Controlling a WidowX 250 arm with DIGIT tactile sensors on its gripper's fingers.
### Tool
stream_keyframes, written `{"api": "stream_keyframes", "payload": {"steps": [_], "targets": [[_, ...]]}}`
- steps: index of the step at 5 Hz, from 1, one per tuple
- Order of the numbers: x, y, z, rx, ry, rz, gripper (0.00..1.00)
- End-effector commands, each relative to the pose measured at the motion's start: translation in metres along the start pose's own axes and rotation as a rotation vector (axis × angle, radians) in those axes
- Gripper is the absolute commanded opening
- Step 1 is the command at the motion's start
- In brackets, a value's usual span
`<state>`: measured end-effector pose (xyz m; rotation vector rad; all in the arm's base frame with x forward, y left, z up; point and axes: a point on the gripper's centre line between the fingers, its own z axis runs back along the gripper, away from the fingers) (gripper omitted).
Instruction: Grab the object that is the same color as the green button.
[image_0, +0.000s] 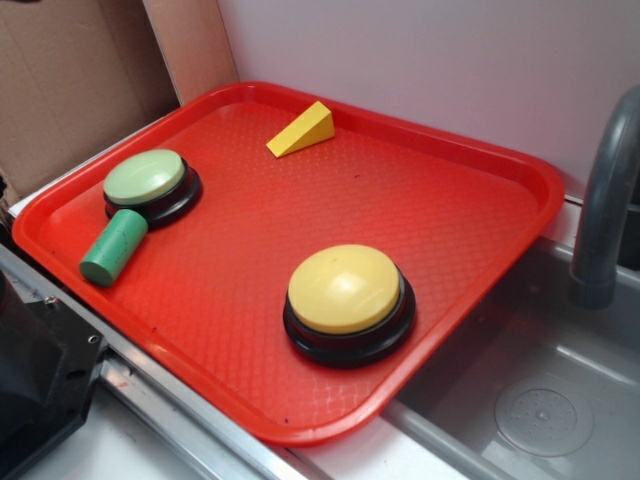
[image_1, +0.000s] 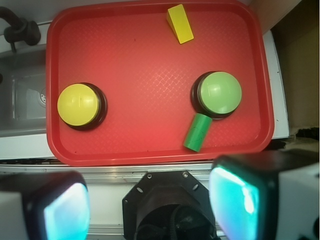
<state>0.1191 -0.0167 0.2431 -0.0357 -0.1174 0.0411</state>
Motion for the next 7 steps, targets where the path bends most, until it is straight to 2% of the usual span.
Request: {"api": "stream_keyframes", "payload": {"steps": [1, 3, 4, 5, 7], "targets": [[0.0, 0.0, 0.0, 0.0, 0.0, 0.0, 1.0], [0.003, 0.04, -0.055, 0.106, -0.056, 0.138, 1.0], [-0.003, 0.061, -0.092, 0.198, -0.034, 0.277, 1.0], [-0.006, 0.076, -0.123, 0.25, -0.046, 0.35, 1.0], [-0.003, 0.095, -0.174, 0.289, -0.041, 0.384, 1.0]]}}
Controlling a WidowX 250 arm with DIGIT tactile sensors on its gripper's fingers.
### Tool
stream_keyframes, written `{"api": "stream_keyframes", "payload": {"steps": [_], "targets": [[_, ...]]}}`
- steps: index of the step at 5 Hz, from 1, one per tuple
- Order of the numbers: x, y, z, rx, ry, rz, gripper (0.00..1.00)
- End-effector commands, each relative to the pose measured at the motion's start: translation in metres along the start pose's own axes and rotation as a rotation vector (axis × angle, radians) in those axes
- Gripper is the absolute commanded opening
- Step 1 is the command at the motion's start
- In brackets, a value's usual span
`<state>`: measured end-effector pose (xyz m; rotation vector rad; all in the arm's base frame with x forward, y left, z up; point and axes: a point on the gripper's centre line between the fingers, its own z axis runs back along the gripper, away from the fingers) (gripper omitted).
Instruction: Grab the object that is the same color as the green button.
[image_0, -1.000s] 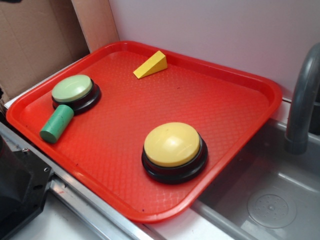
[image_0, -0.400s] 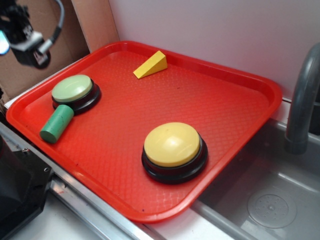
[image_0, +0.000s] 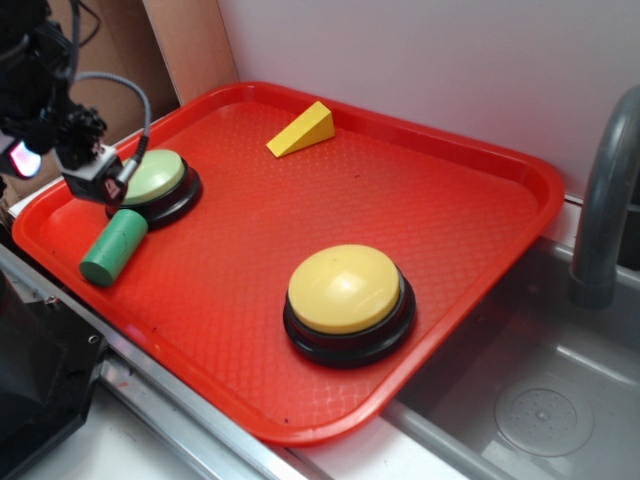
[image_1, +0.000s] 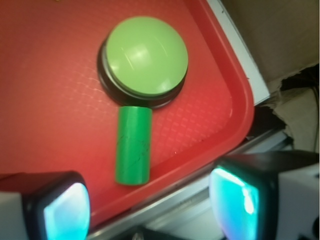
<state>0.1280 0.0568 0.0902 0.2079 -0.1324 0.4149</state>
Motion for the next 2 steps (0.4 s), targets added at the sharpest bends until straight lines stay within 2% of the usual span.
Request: {"api": "stream_keyframes", "payload": {"steps": [1, 2], "targets": [[0.011, 0.004, -0.047, 0.011, -0.06, 0.01, 1.0], [0.012, 0.001, -0.061, -0.052, -0.069, 0.003, 1.0]]}}
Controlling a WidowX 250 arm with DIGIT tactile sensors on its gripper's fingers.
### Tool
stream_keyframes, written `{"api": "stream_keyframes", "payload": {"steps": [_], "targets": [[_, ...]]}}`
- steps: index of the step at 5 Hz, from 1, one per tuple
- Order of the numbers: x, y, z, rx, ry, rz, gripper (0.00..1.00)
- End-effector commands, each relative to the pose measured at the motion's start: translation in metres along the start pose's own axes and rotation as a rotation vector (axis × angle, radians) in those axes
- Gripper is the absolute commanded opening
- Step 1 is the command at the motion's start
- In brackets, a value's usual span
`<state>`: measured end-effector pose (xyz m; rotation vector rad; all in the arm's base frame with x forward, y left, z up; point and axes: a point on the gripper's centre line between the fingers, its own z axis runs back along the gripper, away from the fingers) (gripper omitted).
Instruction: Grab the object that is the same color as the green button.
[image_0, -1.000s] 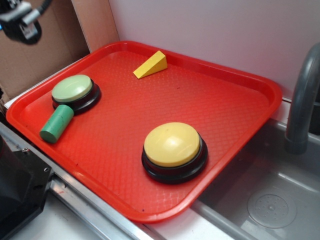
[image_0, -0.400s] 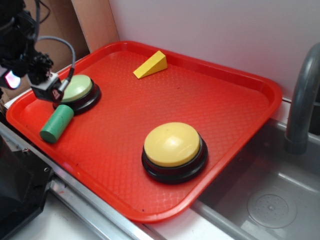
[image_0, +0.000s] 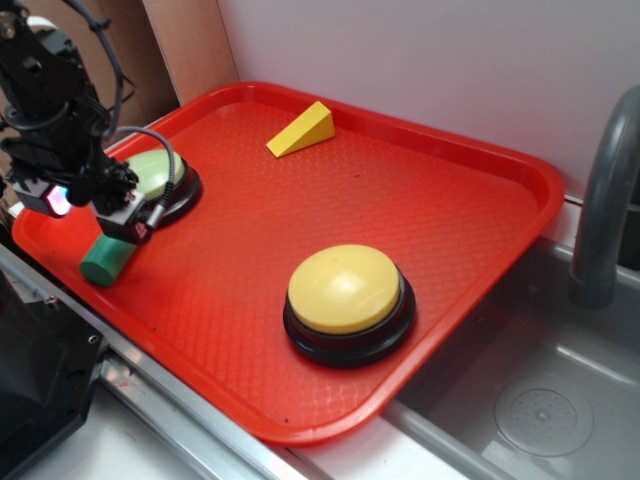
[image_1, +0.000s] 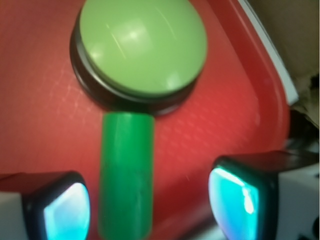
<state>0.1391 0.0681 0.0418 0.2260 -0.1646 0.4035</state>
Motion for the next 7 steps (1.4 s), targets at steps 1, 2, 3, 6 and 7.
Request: {"api": "stream_keyframes", "payload": {"steps": [1, 2, 3, 6, 7], "targets": [[0.007, -0.002, -0.019, -0.078, -0.032, -0.001, 1.0], [0.006, -0.003, -0.025, -0.107, -0.042, 0.017, 0.36], [0.006, -0.003, -0.026, -0.139, -0.043, 0.025, 0.0], [0.026, -0.027, 0.072, -0.055, -0.031, -0.011, 0.0], [0.042, -0.058, 0.125, -0.146, -0.009, -0.076, 0.0]]}}
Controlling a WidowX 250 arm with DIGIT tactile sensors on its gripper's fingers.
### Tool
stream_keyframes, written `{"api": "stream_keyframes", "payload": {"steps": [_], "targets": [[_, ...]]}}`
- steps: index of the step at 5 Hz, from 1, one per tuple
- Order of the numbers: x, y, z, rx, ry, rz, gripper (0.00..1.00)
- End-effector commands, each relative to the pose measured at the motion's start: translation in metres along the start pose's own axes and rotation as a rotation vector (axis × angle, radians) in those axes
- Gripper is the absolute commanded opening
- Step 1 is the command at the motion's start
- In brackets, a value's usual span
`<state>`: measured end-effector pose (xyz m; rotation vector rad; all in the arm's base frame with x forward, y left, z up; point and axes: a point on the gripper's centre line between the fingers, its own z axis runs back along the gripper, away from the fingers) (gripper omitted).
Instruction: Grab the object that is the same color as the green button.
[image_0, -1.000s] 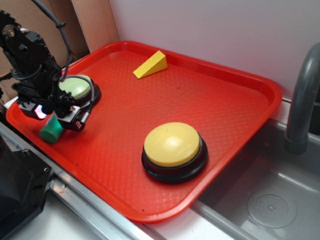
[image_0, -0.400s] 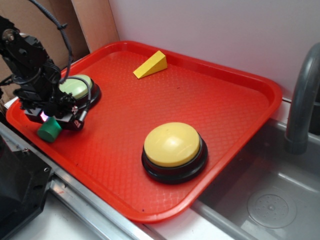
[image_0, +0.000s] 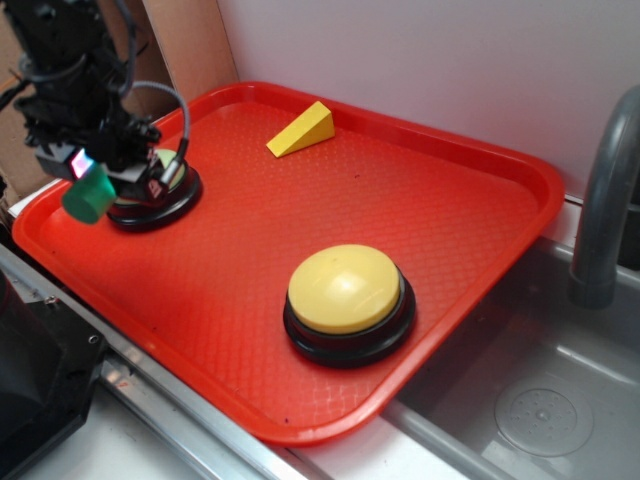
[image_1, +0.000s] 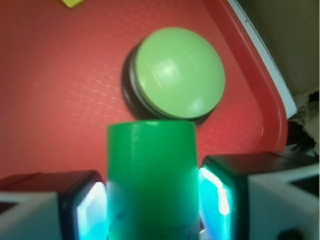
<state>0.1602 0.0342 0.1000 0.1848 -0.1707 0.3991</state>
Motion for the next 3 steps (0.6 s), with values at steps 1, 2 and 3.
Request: {"api": "stream_keyframes", "payload": {"steps": [1, 2, 3], "targets": [[0.034, -0.054, 0.093, -0.167, 0.013, -0.143, 0.0], [0.043, -0.068, 0.109, -0.232, 0.03, -0.189, 0.0], [0.044, -0.061, 0.108, -0.21, 0.045, -0.211, 0.0]]}}
